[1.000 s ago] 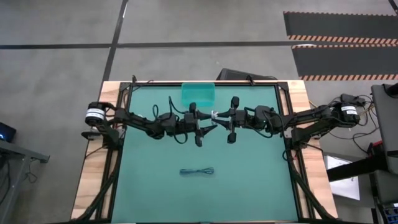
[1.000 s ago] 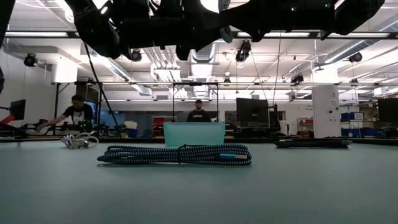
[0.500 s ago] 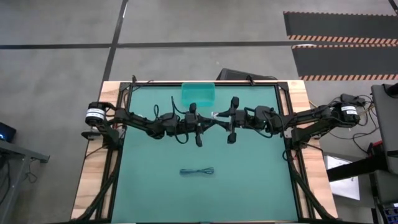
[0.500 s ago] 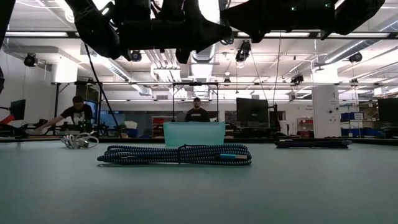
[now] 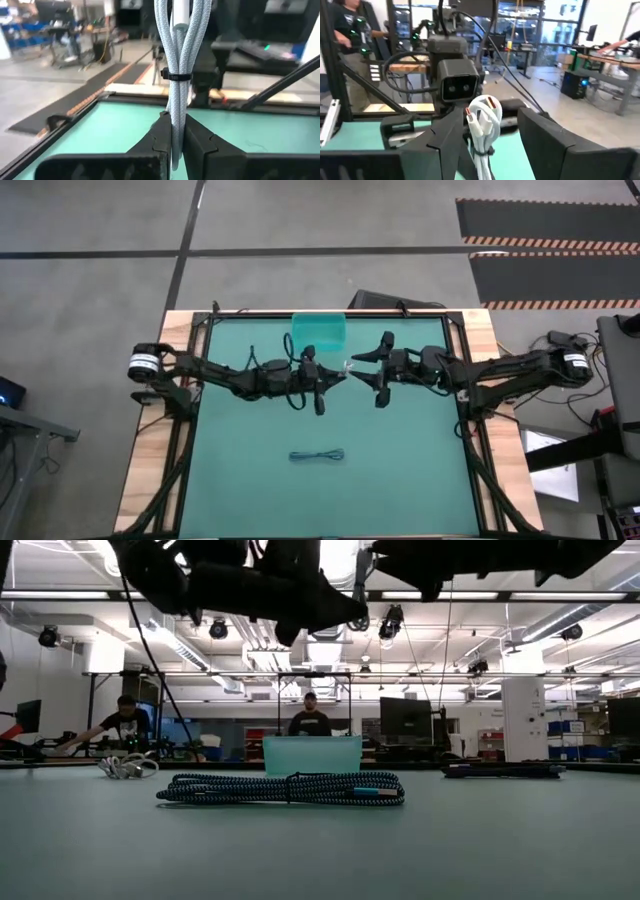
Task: Pick and place USB-C Cables
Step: Put the light blue charger cable into the green bin
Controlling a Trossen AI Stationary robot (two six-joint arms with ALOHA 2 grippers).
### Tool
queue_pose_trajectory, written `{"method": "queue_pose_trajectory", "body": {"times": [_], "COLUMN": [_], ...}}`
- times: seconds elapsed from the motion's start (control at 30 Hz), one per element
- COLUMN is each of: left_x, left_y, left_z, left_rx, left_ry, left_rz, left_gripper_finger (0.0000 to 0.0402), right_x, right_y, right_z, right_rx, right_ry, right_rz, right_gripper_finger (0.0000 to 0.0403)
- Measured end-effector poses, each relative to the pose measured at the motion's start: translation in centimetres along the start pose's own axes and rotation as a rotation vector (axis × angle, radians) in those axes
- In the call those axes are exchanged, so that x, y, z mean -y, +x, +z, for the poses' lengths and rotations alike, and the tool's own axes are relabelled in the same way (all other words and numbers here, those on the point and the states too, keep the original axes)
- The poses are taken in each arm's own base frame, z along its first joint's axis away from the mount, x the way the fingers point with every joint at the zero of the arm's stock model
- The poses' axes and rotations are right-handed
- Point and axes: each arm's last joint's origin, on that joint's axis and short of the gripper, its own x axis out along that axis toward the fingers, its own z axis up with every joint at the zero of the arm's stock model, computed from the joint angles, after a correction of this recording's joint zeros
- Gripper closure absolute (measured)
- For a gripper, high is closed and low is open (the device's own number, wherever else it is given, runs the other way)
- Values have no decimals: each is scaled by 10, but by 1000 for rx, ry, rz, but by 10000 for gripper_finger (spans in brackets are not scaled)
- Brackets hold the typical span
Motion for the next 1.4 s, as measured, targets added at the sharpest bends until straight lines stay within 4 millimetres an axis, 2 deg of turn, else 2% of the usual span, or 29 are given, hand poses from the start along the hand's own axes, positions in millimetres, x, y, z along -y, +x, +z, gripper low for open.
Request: {"method": "queue_pose_trajectory", "body": {"times": [0.23,0.43,0.77,0.97,1.2,1.4], "left_x": [-21,-46,-92,-117,-144,-172], "left_y": [-11,-11,-5,5,28,50], "left_z": [26,48,72,78,82,72], "left_rx": [-257,-493,-727,-833,-965,-1090], "left_ry": [34,53,123,148,186,177], "left_rz": [57,128,214,243,241,250], "left_gripper_finger": [395,396,396,396,396,396], "right_x": [2,3,2,3,4,4], "right_y": [-21,-30,-40,-47,-56,-60], "right_z": [8,9,-7,-4,1,1], "right_rx": [-84,-126,-163,-144,-159,-171], "right_ry": [-2,-22,-73,-108,-105,-106], "right_rz": [-7,-19,-13,-12,-11,-10], "right_gripper_finger": [228,232,234,240,252,262]}}
